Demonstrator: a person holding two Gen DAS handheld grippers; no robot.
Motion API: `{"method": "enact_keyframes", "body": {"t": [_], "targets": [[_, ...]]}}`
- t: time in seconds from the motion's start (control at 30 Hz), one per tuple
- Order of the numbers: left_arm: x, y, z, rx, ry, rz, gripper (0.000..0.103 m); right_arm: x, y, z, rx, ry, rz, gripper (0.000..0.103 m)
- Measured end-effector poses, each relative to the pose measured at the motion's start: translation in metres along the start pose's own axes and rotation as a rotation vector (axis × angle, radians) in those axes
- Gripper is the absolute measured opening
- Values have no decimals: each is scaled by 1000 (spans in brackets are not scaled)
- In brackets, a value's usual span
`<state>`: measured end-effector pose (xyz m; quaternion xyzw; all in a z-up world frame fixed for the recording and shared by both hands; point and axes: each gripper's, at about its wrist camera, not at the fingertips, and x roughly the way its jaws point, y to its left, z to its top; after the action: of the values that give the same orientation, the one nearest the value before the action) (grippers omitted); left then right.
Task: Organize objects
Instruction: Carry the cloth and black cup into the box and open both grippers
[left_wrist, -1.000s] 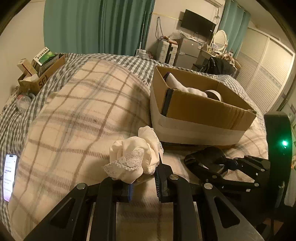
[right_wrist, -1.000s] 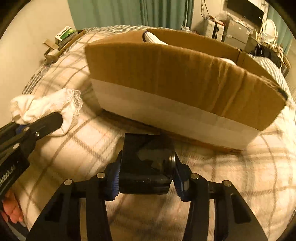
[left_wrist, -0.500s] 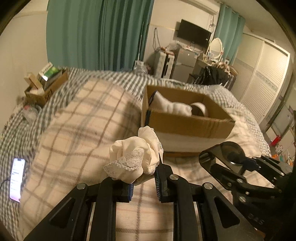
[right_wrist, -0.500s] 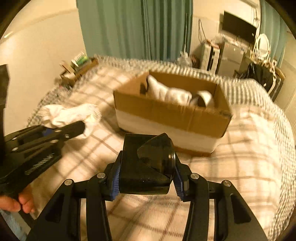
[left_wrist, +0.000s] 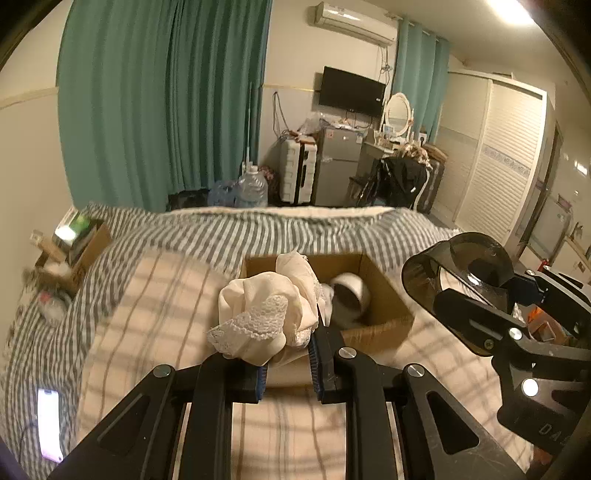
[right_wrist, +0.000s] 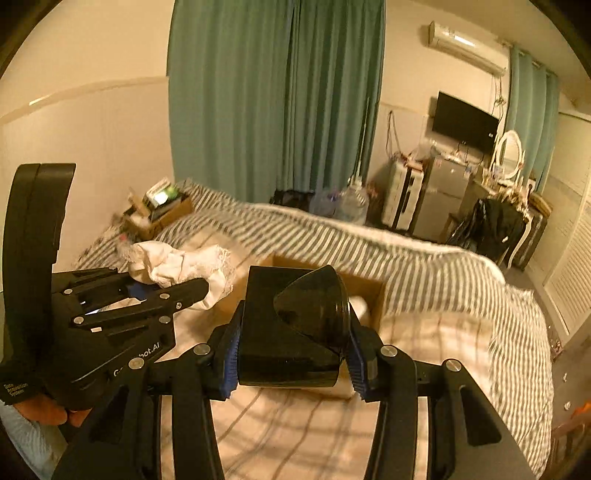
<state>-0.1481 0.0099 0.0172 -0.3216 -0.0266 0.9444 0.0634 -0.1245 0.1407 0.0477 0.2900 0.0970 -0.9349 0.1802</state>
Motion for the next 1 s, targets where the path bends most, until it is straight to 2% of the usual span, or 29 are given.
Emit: {"method": "enact_keyframes", "body": {"t": [0.23, 0.47, 0.57, 0.8, 1.0], "targets": [[38, 3, 43, -4, 0, -13, 18, 26, -29, 47, 12, -32, -27, 46], [98, 10, 59, 7, 53, 4, 18, 87, -50, 74, 21, 7, -35, 46], [123, 15, 53, 7, 89, 4, 18, 117, -55, 71, 21, 46, -29, 46], [175, 21, 25, 23, 188, 3, 18, 189, -66, 30, 44, 175, 8, 46], [195, 19, 7, 36, 239, -5, 19, 207, -69, 4, 51, 208, 46, 46]]}}
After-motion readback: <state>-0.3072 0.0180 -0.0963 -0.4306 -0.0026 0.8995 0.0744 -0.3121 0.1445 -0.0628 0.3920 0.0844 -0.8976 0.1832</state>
